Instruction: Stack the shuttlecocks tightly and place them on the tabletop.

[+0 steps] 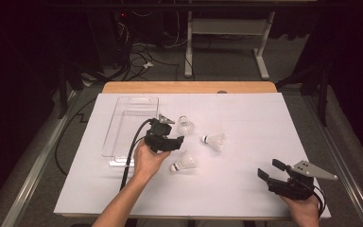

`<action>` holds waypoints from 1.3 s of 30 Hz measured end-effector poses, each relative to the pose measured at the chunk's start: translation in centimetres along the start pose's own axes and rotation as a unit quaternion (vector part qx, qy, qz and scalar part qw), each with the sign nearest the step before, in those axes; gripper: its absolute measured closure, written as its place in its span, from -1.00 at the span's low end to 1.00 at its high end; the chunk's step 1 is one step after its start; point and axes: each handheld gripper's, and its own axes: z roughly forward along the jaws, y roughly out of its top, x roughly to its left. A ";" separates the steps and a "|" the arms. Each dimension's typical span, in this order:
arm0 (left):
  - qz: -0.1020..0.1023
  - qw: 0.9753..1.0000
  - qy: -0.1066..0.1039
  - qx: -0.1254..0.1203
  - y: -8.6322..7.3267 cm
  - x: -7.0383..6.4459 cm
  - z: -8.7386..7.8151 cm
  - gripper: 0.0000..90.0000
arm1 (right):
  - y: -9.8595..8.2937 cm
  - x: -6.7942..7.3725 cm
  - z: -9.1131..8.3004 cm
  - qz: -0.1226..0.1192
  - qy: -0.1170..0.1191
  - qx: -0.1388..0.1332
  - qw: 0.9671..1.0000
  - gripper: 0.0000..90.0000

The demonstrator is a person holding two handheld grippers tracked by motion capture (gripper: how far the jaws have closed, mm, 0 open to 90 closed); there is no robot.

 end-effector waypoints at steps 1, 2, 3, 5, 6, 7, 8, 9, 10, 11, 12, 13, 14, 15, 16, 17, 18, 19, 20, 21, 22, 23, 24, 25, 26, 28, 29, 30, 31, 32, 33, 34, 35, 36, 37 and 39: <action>-0.003 1.000 -0.001 -0.001 0.0 0.1 0.1 -0.07 | 0.0 0.0 0.0 0.001 0.000 0.001 1.000 -0.40; -0.006 1.000 -0.001 -0.001 0.0 0.3 0.2 -0.07 | 0.0 0.0 0.0 0.001 0.000 0.001 1.000 -0.40; -0.008 1.000 0.000 0.001 0.1 0.5 0.3 -0.07 | 0.0 0.0 0.0 0.002 0.001 0.000 1.000 -0.40; -0.008 1.000 0.003 0.004 0.1 0.6 0.4 -0.06 | 0.0 0.0 0.0 0.002 0.001 0.000 1.000 -0.40; -0.010 1.000 0.003 0.004 0.2 0.7 0.4 -0.06 | 0.0 -0.1 0.0 0.002 0.001 0.000 1.000 -0.40; -0.010 1.000 0.003 0.001 0.2 0.7 0.3 -0.06 | 0.0 -0.1 0.0 0.003 0.001 0.000 1.000 -0.40; -0.012 1.000 0.003 -0.001 0.3 0.8 0.3 -0.06 | 0.0 -0.1 0.0 0.003 0.001 0.001 1.000 -0.40; -0.015 1.000 0.002 -0.003 0.4 0.8 0.2 -0.06 | 0.0 -0.1 0.0 0.002 0.001 0.001 1.000 -0.40; -0.017 1.000 0.001 -0.004 0.4 0.9 0.2 -0.06 | 0.0 0.0 0.0 0.003 0.001 0.001 1.000 -0.40; -0.020 1.000 -0.001 -0.004 0.4 1.0 0.2 -0.06 | 0.0 0.0 0.0 0.003 0.001 0.001 1.000 -0.40; -0.021 1.000 -0.002 -0.004 0.4 1.0 0.2 -0.06 | 0.0 0.0 0.0 0.003 0.001 0.001 1.000 -0.40; -0.023 1.000 -0.002 -0.003 0.4 1.1 0.3 -0.06 | 0.0 0.0 0.0 0.003 0.001 0.002 1.000 -0.40; -0.023 1.000 -0.002 -0.002 0.5 1.1 0.3 -0.06 | 0.0 -0.1 0.0 0.003 0.000 0.001 1.000 -0.40; -0.022 1.000 -0.001 -0.002 0.5 1.1 0.3 -0.06 | 0.0 -0.1 0.0 0.002 0.000 0.001 1.000 -0.40; -0.021 1.000 0.001 -0.001 0.6 1.1 0.3 -0.06 | 0.0 -0.1 0.0 0.004 0.001 0.001 1.000 -0.40; -0.018 1.000 0.004 0.004 0.7 1.0 0.4 -0.05 | 0.0 -0.1 0.0 0.003 0.001 0.002 1.000 -0.40; -0.012 1.000 0.010 0.006 0.9 0.9 0.4 -0.06 | 0.0 0.0 0.0 0.005 0.001 0.002 1.000 -0.40; -0.007 1.000 0.011 0.004 1.2 0.8 0.3 -0.05 | 0.0 0.0 0.1 0.005 0.001 0.002 1.000 -0.40; -0.006 1.000 0.008 0.002 1.3 0.7 0.2 -0.05 | 0.0 -0.1 0.1 0.004 0.000 0.002 1.000 -0.40; -0.004 1.000 0.006 0.001 1.5 0.7 0.2 -0.05 | 0.0 -0.1 0.0 0.004 0.000 0.002 1.000 -0.40; -0.003 1.000 0.006 0.005 1.8 0.6 0.3 -0.05 | 0.0 -0.1 0.0 0.004 0.000 0.002 1.000 -0.40; -0.001 1.000 0.008 0.009 2.0 0.7 0.4 -0.05 | 0.0 -0.1 0.0 0.004 0.001 0.001 1.000 -0.40; 0.000 1.000 0.011 0.010 2.2 0.7 0.5 -0.04 | 0.0 -0.1 0.0 0.005 0.000 0.000 1.000 -0.40; -0.001 1.000 0.012 0.010 2.3 0.8 0.6 -0.03 | 0.0 -0.1 -0.1 0.005 0.001 0.000 1.000 -0.40; -0.004 1.000 0.010 0.010 2.5 0.9 0.7 -0.03 | 0.0 -0.1 -0.1 0.006 0.001 -0.001 1.000 -0.40; -0.008 1.000 0.011 0.013 2.8 1.0 1.1 -0.02 | 0.0 -0.2 -0.1 0.007 0.001 0.000 1.000 -0.40; -0.009 1.000 0.011 0.017 3.0 1.2 1.3 -0.01 | 0.0 -0.2 -0.1 0.007 0.002 0.000 1.000 -0.40; -0.010 1.000 0.011 0.023 3.2 1.3 1.5 -0.01 | 0.0 -0.2 0.0 0.006 0.003 0.000 1.000 -0.40; -0.010 1.000 0.012 0.026 3.4 1.3 1.7 -0.01 | 0.0 -0.2 0.0 0.007 0.003 0.000 1.000 -0.40; -0.009 0.999 0.013 0.028 3.6 1.3 1.8 -0.01 | -0.1 -0.2 0.0 0.006 0.003 0.001 1.000 -0.40; -0.009 0.999 0.014 0.029 3.8 1.3 2.0 -0.01 | -0.1 -0.2 0.0 0.007 0.004 0.000 1.000 -0.40; -0.005 0.999 0.017 0.034 3.9 1.3 2.1 0.00 | -0.1 -0.2 0.0 0.007 0.004 0.000 1.000 -0.40; -0.001 0.999 0.020 0.038 4.1 1.3 2.2 0.00 | -0.1 -0.2 0.0 0.008 0.003 0.000 1.000 -0.40; 0.001 0.999 0.022 0.040 4.3 1.3 2.4 0.01 | -0.1 -0.2 0.0 0.007 0.003 0.000 1.000 -0.40; 0.000 0.999 0.022 0.042 4.4 1.3 2.5 0.02 | -0.1 -0.2 0.0 0.008 0.004 0.000 1.000 -0.40; 0.001 0.999 0.023 0.045 4.6 1.5 2.8 0.06 | -0.1 -0.2 0.0 0.008 0.004 0.001 1.000 -0.40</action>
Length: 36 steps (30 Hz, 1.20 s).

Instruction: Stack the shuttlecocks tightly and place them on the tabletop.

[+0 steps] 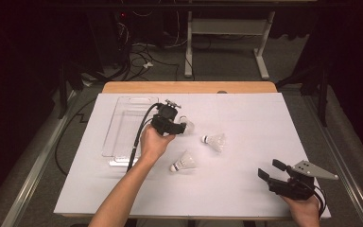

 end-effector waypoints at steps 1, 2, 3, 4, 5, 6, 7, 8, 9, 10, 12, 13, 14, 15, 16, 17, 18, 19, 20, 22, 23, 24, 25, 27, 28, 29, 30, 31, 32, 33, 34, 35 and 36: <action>-0.001 1.000 0.000 0.002 0.1 0.0 0.1 0.07 | 0.0 0.0 0.0 -0.001 0.000 0.001 1.000 -0.40; 0.001 1.000 0.002 0.007 0.2 0.1 0.3 0.08 | 0.0 0.0 0.0 -0.001 0.000 0.003 1.000 -0.40; 0.002 1.000 0.004 0.013 0.3 0.1 0.5 0.08 | 0.0 0.0 0.1 0.001 -0.001 0.005 1.000 -0.40; 0.003 1.000 0.005 0.015 0.4 0.1 0.5 0.08 | 0.0 -0.1 0.1 0.004 -0.001 0.007 1.000 -0.40; 0.003 1.000 0.007 0.017 0.6 0.2 0.6 0.08 | 0.0 -0.1 0.1 0.004 -0.002 0.007 1.000 -0.40; 0.004 1.000 0.009 0.017 0.7 0.2 0.7 0.09 | 0.0 -0.1 0.1 0.004 -0.002 0.007 1.000 -0.39; 0.003 1.000 0.009 0.015 0.9 0.2 0.7 0.09 | 0.0 -0.1 0.1 0.002 -0.003 0.005 1.000 -0.39; 0.003 1.000 0.008 0.013 1.0 0.2 0.7 0.09 | 0.0 0.0 0.0 0.000 -0.004 0.001 1.000 -0.38; 0.003 1.000 0.009 0.012 1.1 0.2 0.7 0.09 | 0.0 0.1 -0.1 -0.003 -0.005 -0.003 1.000 -0.38; 0.004 1.000 0.010 0.014 1.2 0.1 0.9 0.09 | 0.0 0.1 -0.1 -0.003 -0.004 -0.003 1.000 -0.38; 0.006 1.000 0.011 0.021 1.3 0.1 1.2 0.09 | 0.0 0.1 0.0 -0.003 -0.003 -0.001 1.000 -0.38; 0.007 1.000 0.011 0.022 1.4 0.1 1.3 0.09 | 0.0 0.1 0.0 -0.003 -0.003 0.000 1.000 -0.38; 0.008 1.000 0.012 0.023 1.5 0.0 1.4 0.09 | 0.0 0.1 0.0 -0.003 -0.003 0.001 1.000 -0.38; 0.008 1.000 0.012 0.024 1.5 0.0 1.5 0.09 | 0.0 0.1 0.0 -0.002 -0.004 0.002 1.000 -0.38; 0.009 1.000 0.010 0.026 1.6 -0.1 1.6 0.09 | 0.0 0.0 0.0 -0.002 -0.004 0.003 1.000 -0.37; 0.010 1.000 0.010 0.027 1.7 -0.1 1.7 0.09 | 0.0 0.0 0.0 -0.001 -0.005 0.003 1.000 -0.37; 0.012 0.999 0.011 0.028 1.8 -0.3 1.8 0.09 | 0.0 0.0 0.0 -0.002 -0.005 0.004 1.000 -0.37; 0.015 0.999 0.011 0.030 1.8 -0.4 1.9 0.09 | 0.0 0.0 0.1 -0.001 -0.004 0.004 1.000 -0.37; 0.016 0.999 0.012 0.032 1.9 -0.5 2.0 0.09 | 0.0 0.0 0.1 -0.001 -0.004 0.004 1.000 -0.37; 0.019 0.999 0.014 0.034 1.9 -0.6 2.3 0.09 | 0.0 0.1 0.1 -0.001 -0.004 0.005 1.000 -0.37; 0.019 0.999 0.013 0.036 1.9 -0.6 2.4 0.09 | 0.0 0.0 0.1 -0.002 -0.003 0.006 1.000 -0.37; 0.021 0.999 0.014 0.035 1.9 -0.7 2.5 0.09 | 0.0 0.0 0.1 -0.002 -0.004 0.009 1.000 -0.37; 0.023 0.999 0.015 0.037 1.9 -0.7 2.6 0.10 | -0.1 0.0 0.1 -0.002 -0.004 0.011 1.000 -0.37; 0.024 0.999 0.018 0.042 1.9 -0.6 2.8 0.12 | -0.1 0.0 0.2 -0.002 -0.004 0.012 1.000 -0.37; 0.023 0.999 0.019 0.042 1.8 -0.6 2.9 0.12 | -0.1 0.0 0.2 -0.003 -0.004 0.012 1.000 -0.37; 0.022 0.999 0.020 0.043 1.8 -0.5 3.0 0.13 | -0.1 0.0 0.2 -0.002 -0.004 0.012 1.000 -0.37; 0.022 0.999 0.021 0.045 1.8 -0.5 3.1 0.14 | -0.1 0.0 0.2 -0.002 -0.004 0.013 1.000 -0.37; 0.021 0.998 0.020 0.047 1.8 -0.4 3.1 0.15 | -0.1 0.0 0.2 -0.002 -0.004 0.013 1.000 -0.37; 0.021 0.998 0.021 0.048 1.8 -0.4 3.2 0.16 | -0.1 0.0 0.2 -0.001 -0.004 0.014 1.000 -0.37; 0.021 0.998 0.022 0.048 1.8 -0.3 3.2 0.18 | -0.1 0.0 0.2 -0.001 -0.004 0.014 1.000 -0.37; 0.021 0.998 0.023 0.050 1.8 -0.3 3.3 0.19 | -0.1 0.0 0.3 0.000 -0.004 0.015 1.000 -0.37; 0.021 0.998 0.024 0.050 1.8 -0.2 3.3 0.20 | -0.1 0.0 0.3 0.000 -0.004 0.015 1.000 -0.37; 0.021 0.998 0.026 0.052 1.8 -0.2 3.4 0.21 | -0.1 0.0 0.3 0.000 -0.004 0.016 1.000 -0.37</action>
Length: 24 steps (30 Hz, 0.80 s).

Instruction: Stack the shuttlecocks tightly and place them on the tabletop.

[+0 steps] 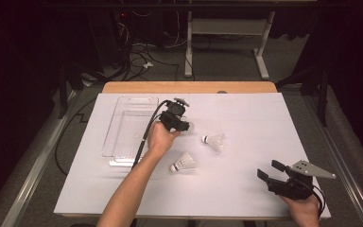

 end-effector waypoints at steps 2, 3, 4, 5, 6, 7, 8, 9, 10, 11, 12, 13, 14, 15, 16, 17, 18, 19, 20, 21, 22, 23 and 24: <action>-0.002 1.000 0.005 0.003 0.0 0.1 0.2 0.23 | 0.0 0.0 0.0 0.000 0.000 0.001 1.000 -0.37; -0.002 1.000 0.006 0.007 0.0 0.2 0.3 0.25 | 0.0 0.0 0.0 0.000 0.001 0.000 1.000 -0.37; 0.000 1.000 0.008 0.010 0.0 0.2 0.3 0.26 | 0.0 0.0 0.0 0.002 0.001 0.000 1.000 -0.37; 0.001 1.000 0.010 0.011 0.0 0.3 0.4 0.28 | 0.0 0.0 0.0 0.002 0.002 -0.001 1.000 -0.37; 0.001 1.000 0.011 0.012 0.0 0.3 0.4 0.30 | 0.0 0.0 0.0 0.002 0.002 0.000 1.000 -0.37; 0.001 1.000 0.011 0.012 0.0 0.3 0.5 0.32 | 0.0 0.0 0.0 0.002 0.002 0.000 1.000 -0.37; 0.001 1.000 0.012 0.014 0.0 0.3 0.5 0.34 | 0.0 0.0 0.0 0.002 0.002 0.000 1.000 -0.37; 0.000 1.000 0.013 0.016 0.0 0.4 0.6 0.37 | 0.0 -0.1 0.0 0.002 0.003 -0.001 1.000 -0.37; -0.002 1.000 0.013 0.016 0.0 0.4 0.7 0.39 | 0.0 -0.1 0.0 0.003 0.003 -0.001 1.000 -0.37; -0.003 1.000 0.011 0.017 0.0 0.5 0.7 0.40 | 0.0 -0.1 0.0 0.004 0.004 -0.001 1.000 -0.37; -0.003 1.000 0.010 0.018 0.0 0.5 0.7 0.43 | 0.0 -0.1 0.0 0.004 0.004 -0.001 1.000 -0.37; -0.005 1.000 0.012 0.017 0.0 0.5 0.8 0.45 | 0.0 -0.1 0.0 0.005 0.004 -0.001 1.000 -0.37; -0.004 1.000 0.013 0.019 0.1 0.5 0.8 0.48 | 0.0 -0.1 0.0 0.005 0.004 -0.001 1.000 -0.37; -0.004 1.000 0.013 0.020 0.1 0.6 0.8 0.50 | 0.0 -0.1 0.0 0.005 0.004 -0.001 1.000 -0.37; -0.005 1.000 0.013 0.022 0.1 0.6 0.8 0.53 | 0.0 -0.1 0.0 0.006 0.005 -0.002 1.000 -0.37; -0.007 1.000 0.012 0.022 0.1 0.6 0.9 0.55 | 0.0 -0.1 0.0 0.006 0.007 -0.003 1.000 -0.38; -0.009 1.000 0.013 0.023 0.1 0.7 0.9 0.58 | 0.0 -0.1 0.0 0.006 0.009 -0.005 1.000 -0.38; -0.010 1.000 0.013 0.024 0.2 0.7 0.9 0.60 | 0.0 -0.1 0.0 0.006 0.010 -0.006 1.000 -0.38; -0.011 1.000 0.013 0.024 0.2 0.7 0.9 0.63 | 0.0 -0.1 0.0 0.006 0.010 -0.006 1.000 -0.38; -0.011 1.000 0.012 0.024 0.2 0.7 0.9 0.66 | 0.0 -0.1 0.0 0.006 0.011 -0.005 1.000 -0.38; -0.011 1.000 0.012 0.025 0.2 0.7 1.0 0.68 | 0.0 -0.1 0.0 0.006 0.011 -0.005 1.000 -0.38; -0.011 1.000 0.012 0.025 0.2 0.8 1.0 0.71 | 0.0 -0.1 0.0 0.006 0.011 -0.006 1.000 -0.38; -0.011 1.000 0.011 0.025 0.2 0.8 1.0 0.74 | 0.0 -0.1 0.0 0.006 0.012 -0.007 1.000 -0.38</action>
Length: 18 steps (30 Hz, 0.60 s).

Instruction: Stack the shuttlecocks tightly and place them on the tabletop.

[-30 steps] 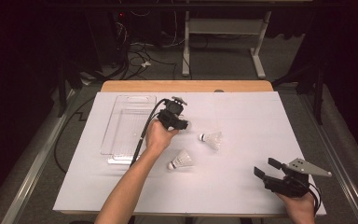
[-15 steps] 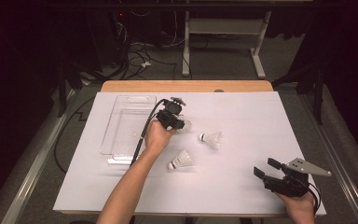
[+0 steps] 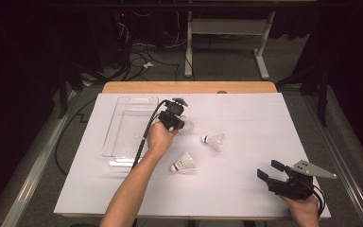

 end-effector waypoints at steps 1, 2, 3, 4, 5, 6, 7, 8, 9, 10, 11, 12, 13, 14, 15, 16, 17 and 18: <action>0.000 1.000 0.000 0.001 0.0 0.0 0.0 0.75 | 0.0 0.0 0.0 0.001 0.000 0.000 1.000 -0.38; -0.001 1.000 0.000 0.001 0.0 0.0 0.0 0.78 | 0.0 0.0 0.0 0.001 0.000 0.000 1.000 -0.38; -0.002 1.000 0.000 0.001 0.1 0.1 0.0 0.80 | 0.0 0.0 0.0 0.001 0.000 0.000 1.000 -0.38; -0.002 1.000 0.000 0.001 0.1 0.1 -0.1 0.83 | 0.0 0.0 0.0 0.000 0.000 0.000 1.000 -0.38; -0.003 1.000 0.000 0.001 0.1 0.1 -0.1 0.85 | 0.0 0.0 0.0 0.000 0.001 0.000 1.000 -0.38; -0.003 1.000 0.000 0.001 0.1 0.1 -0.1 0.87 | 0.0 0.0 0.0 -0.001 0.001 -0.001 1.000 -0.38; -0.003 1.000 -0.001 0.002 0.1 0.2 -0.2 0.88 | 0.0 0.0 0.0 -0.001 0.001 -0.001 1.000 -0.38; -0.004 1.000 -0.002 0.001 0.1 0.2 -0.2 0.90 | 0.0 0.0 0.0 -0.001 0.001 -0.001 1.000 -0.38; -0.004 1.000 -0.005 0.001 0.2 0.3 -0.3 0.91 | 0.0 0.0 0.0 -0.001 0.001 -0.001 1.000 -0.38; -0.004 1.000 -0.007 0.001 0.2 0.4 -0.5 0.92 | 0.0 0.0 0.0 -0.001 0.001 -0.001 1.000 -0.38; -0.003 1.000 -0.008 0.001 0.3 0.4 -0.6 0.93 | 0.0 0.0 0.0 -0.001 0.000 -0.002 1.000 -0.38; -0.003 1.000 -0.010 0.000 0.3 0.4 -0.8 0.95 | 0.0 0.0 0.0 -0.001 0.000 -0.002 1.000 -0.38; -0.003 1.000 -0.012 -0.002 0.4 0.4 -0.9 0.96 | 0.0 0.0 0.0 -0.001 0.000 -0.002 1.000 -0.38; -0.003 1.000 -0.015 -0.004 0.4 0.4 -1.1 0.96 | 0.0 0.0 0.0 -0.001 0.000 -0.002 1.000 -0.38; -0.002 1.000 -0.017 -0.004 0.5 0.4 -1.3 0.97 | 0.0 0.0 0.0 0.000 0.000 -0.002 1.000 -0.38; -0.001 1.000 -0.018 -0.004 0.5 0.4 -1.4 0.97 | 0.0 0.0 0.0 -0.001 0.000 -0.002 1.000 -0.38; 0.000 1.000 -0.018 -0.004 0.5 0.4 -1.5 0.97 | 0.0 0.0 0.0 -0.001 0.000 -0.002 1.000 -0.38; 0.000 1.000 -0.019 -0.004 0.5 0.4 -1.6 0.97 | 0.0 0.0 0.0 -0.001 0.000 -0.002 1.000 -0.38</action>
